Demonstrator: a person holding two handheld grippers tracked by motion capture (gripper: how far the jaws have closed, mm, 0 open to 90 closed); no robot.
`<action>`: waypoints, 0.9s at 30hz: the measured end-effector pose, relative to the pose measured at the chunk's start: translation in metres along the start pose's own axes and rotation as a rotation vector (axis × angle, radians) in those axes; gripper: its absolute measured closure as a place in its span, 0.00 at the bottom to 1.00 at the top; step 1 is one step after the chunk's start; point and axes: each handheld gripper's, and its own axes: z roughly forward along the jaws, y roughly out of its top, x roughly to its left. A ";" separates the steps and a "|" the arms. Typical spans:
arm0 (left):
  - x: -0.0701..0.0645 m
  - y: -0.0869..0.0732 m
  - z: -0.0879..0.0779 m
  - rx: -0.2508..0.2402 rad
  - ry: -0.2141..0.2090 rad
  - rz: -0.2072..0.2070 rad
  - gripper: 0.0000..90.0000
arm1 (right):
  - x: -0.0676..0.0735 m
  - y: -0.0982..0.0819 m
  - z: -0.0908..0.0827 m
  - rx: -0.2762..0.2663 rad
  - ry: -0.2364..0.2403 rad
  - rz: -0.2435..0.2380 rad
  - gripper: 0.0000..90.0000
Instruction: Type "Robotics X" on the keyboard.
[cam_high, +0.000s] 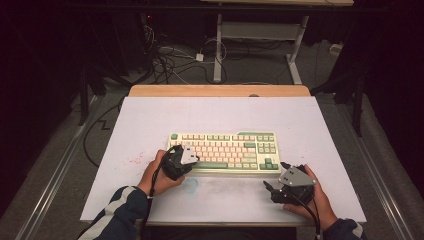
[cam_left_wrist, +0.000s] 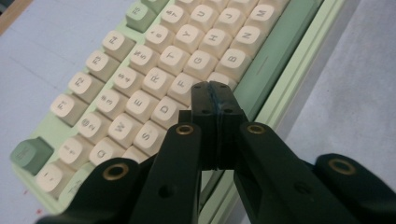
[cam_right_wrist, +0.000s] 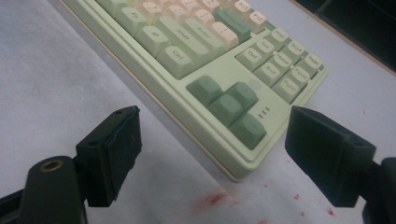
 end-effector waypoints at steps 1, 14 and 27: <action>-0.001 0.000 0.001 0.002 -0.004 0.002 0.96 | 0.000 0.000 0.000 0.001 0.000 -0.001 0.21; -0.009 -0.001 0.004 0.013 -0.024 0.017 0.96 | 0.001 0.000 0.000 0.007 0.002 -0.006 0.22; -0.015 0.001 0.011 0.016 -0.028 0.037 0.95 | 0.002 -0.001 0.001 0.016 0.004 -0.022 0.22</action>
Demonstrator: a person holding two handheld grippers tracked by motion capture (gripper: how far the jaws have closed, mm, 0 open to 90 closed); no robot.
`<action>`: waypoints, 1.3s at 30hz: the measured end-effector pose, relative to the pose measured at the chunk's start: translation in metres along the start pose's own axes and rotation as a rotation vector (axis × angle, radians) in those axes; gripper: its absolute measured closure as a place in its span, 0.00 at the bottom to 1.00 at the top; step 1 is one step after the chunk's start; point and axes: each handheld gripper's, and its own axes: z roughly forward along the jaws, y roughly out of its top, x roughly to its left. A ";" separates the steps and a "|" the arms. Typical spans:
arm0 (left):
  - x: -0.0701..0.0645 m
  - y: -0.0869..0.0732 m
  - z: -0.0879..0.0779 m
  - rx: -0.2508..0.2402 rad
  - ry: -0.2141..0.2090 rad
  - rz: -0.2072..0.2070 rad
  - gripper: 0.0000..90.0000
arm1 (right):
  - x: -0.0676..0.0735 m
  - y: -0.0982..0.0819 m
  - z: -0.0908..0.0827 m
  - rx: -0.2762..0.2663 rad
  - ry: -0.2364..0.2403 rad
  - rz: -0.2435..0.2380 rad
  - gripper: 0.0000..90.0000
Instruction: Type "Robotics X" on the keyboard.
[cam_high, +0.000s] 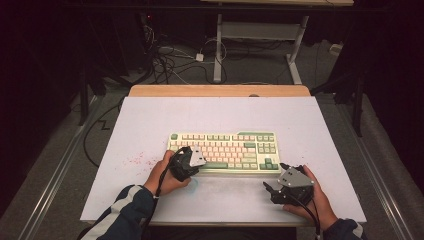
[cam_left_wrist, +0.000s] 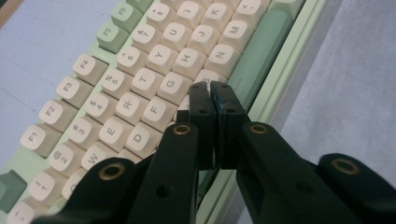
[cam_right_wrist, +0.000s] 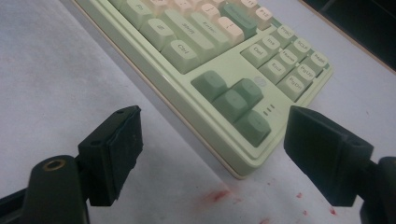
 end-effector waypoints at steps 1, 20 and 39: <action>-0.001 0.000 0.001 0.002 0.000 0.003 0.95 | 0.000 0.000 0.000 0.001 0.000 -0.001 0.22; -0.002 0.001 0.001 0.002 -0.013 0.004 0.94 | 0.000 0.000 0.000 0.007 0.000 -0.008 0.23; 0.006 0.011 -0.012 -0.077 0.032 0.022 0.74 | 0.001 0.000 0.000 0.003 0.001 -0.003 0.23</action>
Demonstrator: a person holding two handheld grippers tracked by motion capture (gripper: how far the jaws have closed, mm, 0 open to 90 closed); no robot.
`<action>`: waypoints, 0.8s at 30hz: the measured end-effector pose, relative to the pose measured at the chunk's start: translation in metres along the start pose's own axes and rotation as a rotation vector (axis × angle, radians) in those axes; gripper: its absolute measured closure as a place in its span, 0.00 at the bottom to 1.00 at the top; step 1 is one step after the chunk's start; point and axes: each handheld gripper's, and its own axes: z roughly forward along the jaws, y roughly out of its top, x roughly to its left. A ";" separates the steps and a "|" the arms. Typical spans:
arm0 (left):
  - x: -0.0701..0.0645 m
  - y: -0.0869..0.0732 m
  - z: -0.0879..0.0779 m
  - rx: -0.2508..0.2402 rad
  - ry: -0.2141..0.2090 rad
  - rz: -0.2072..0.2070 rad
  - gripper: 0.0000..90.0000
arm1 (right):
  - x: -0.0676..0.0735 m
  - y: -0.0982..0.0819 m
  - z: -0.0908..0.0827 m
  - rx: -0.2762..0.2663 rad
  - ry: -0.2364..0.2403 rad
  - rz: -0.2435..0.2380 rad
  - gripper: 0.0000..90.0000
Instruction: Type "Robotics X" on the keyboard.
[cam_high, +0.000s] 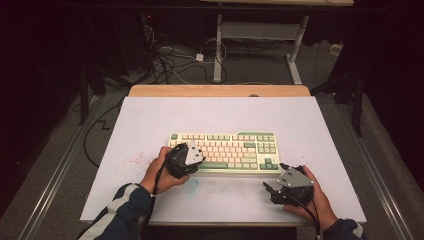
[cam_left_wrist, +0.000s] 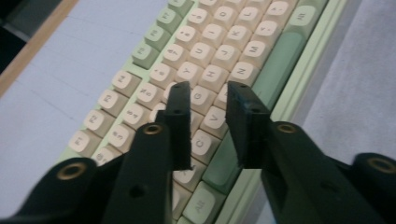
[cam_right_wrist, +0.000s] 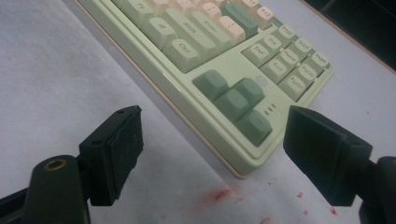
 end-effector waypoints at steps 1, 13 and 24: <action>0.001 0.000 -0.001 -0.002 -0.001 0.002 0.73 | 0.000 0.000 0.000 -0.001 0.001 0.000 0.23; 0.004 0.003 -0.004 -0.074 0.048 0.001 0.41 | 0.000 0.000 0.000 0.000 0.002 0.003 0.23; 0.008 0.001 -0.014 -0.096 0.060 -0.004 0.24 | -0.002 0.000 -0.002 -0.012 -0.023 0.014 0.26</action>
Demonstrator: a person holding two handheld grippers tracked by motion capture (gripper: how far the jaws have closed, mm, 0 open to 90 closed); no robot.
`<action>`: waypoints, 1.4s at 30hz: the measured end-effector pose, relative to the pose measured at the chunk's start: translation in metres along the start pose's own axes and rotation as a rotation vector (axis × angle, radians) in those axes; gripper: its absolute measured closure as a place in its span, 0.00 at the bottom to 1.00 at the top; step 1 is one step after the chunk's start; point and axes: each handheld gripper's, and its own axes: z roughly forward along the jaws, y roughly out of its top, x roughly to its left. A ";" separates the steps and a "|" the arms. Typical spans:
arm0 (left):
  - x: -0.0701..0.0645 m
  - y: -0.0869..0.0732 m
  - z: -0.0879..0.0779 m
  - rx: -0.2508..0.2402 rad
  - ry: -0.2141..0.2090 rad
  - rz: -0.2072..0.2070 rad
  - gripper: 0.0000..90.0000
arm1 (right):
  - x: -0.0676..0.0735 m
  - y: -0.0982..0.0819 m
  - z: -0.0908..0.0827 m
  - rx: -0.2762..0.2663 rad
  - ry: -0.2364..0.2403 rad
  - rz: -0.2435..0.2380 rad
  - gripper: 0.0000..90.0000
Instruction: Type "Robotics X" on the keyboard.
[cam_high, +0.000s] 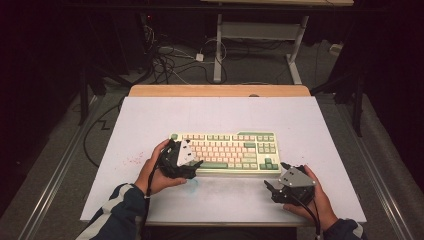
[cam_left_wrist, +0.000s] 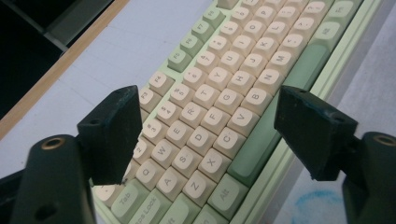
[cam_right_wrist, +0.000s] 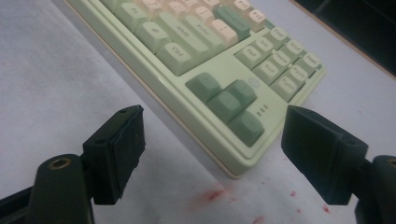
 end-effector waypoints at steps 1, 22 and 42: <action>0.001 -0.001 -0.001 -0.003 -0.001 0.000 0.24 | -0.001 0.000 -0.001 -0.003 -0.004 0.006 0.26; 0.026 -0.030 -0.035 0.006 0.080 0.011 0.22 | -0.011 0.001 -0.008 -0.069 0.092 0.068 0.60; 0.041 -0.050 -0.059 0.054 0.111 -0.055 0.22 | -0.005 0.026 0.013 -0.066 0.187 0.020 0.98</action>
